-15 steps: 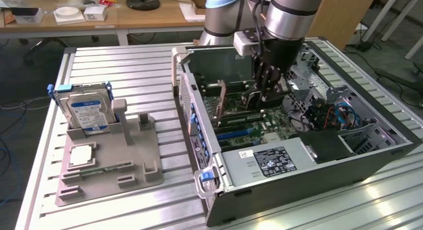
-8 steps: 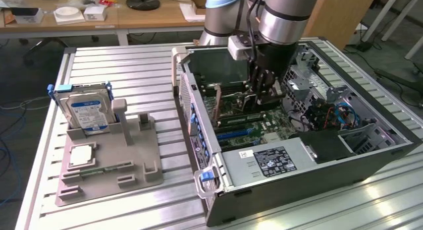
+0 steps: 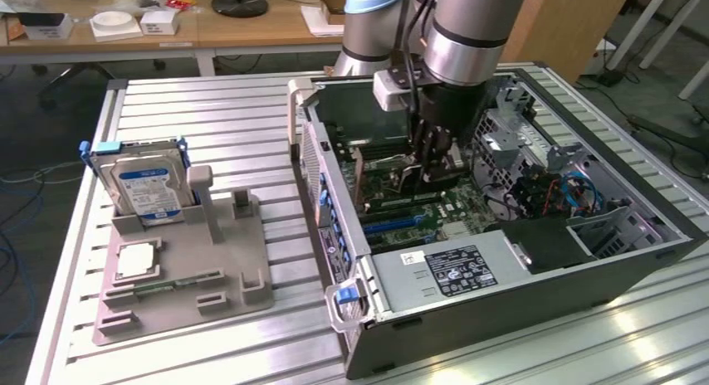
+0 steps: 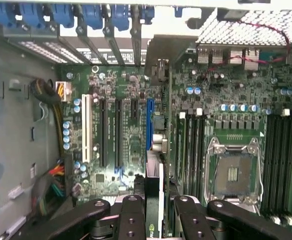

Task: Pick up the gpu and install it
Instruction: 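Insert the gpu into the slot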

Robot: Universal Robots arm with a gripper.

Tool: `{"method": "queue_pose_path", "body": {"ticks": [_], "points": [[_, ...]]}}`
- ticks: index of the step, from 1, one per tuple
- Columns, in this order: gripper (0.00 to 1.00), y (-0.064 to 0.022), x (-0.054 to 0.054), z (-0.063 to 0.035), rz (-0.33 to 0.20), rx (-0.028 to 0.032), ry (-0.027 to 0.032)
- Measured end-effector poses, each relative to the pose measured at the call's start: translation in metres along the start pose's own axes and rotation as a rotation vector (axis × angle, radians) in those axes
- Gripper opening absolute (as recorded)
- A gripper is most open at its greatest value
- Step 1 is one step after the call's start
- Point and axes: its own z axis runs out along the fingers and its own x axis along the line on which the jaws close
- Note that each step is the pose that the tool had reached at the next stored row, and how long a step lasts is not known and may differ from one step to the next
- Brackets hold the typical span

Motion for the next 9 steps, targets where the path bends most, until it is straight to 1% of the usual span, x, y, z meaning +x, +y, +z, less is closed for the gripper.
{"method": "queue_pose_path", "body": {"ticks": [9], "points": [[0.27,0.0032,0.0,0.015,0.0,-0.0001,-0.0001]]}}
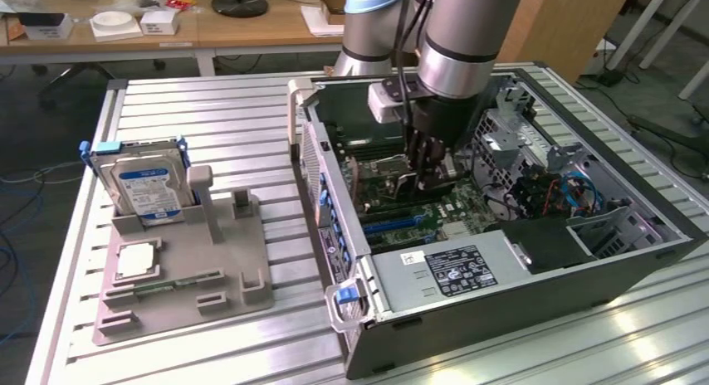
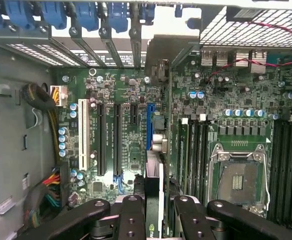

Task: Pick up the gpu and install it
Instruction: 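Insert the gpu into the slot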

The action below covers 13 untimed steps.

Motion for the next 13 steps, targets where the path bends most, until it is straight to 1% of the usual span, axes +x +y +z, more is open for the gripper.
{"method": "queue_pose_path", "body": {"ticks": [5,9,13], "points": [[0.27,0.0006,0.0,0.0074,0.0,0.0,0.0001],[0.27,0.0064,0.001,0.0106,0.0,0.0,0.0],[0.27,0.0069,0.001,0.0148,0.0,-0.0001,0.0002]]}}
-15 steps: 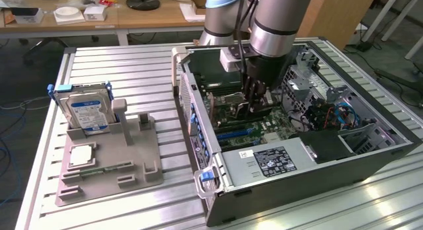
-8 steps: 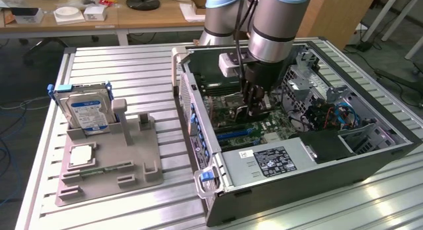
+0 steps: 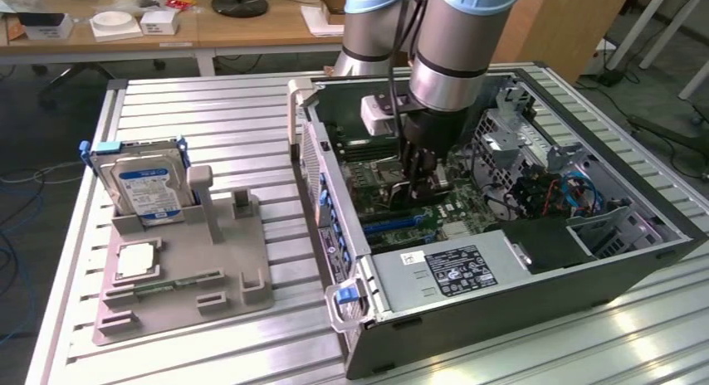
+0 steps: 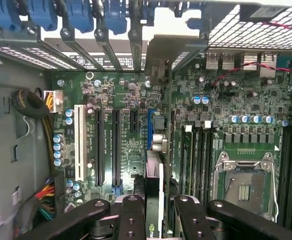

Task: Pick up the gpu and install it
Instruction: 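Insert the gpu into the slot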

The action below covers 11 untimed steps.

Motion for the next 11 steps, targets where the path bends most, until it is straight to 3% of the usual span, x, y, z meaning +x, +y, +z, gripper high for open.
{"method": "queue_pose_path", "body": {"ticks": [11], "points": [[0.27,0.0053,0.0009,0.0065,0.0,0.0002,-0.0001]]}}
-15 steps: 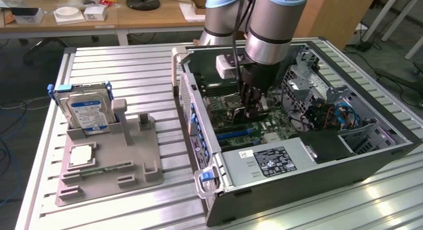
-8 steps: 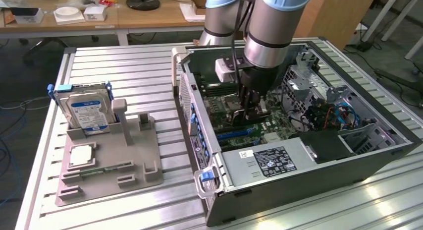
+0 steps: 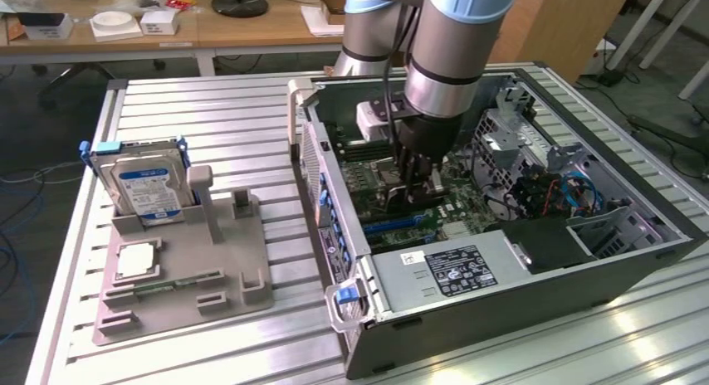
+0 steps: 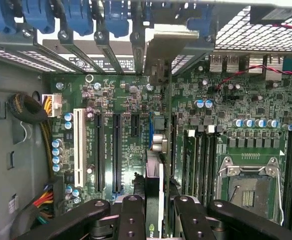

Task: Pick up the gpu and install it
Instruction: 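Insert the gpu into the slot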

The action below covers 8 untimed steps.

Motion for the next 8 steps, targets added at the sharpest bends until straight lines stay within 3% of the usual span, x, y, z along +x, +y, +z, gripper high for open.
{"method": "queue_pose_path", "body": {"ticks": [8], "points": [[0.27,0.0014,0.0002,0.0088,0.0,-0.0002,0.0002]]}}
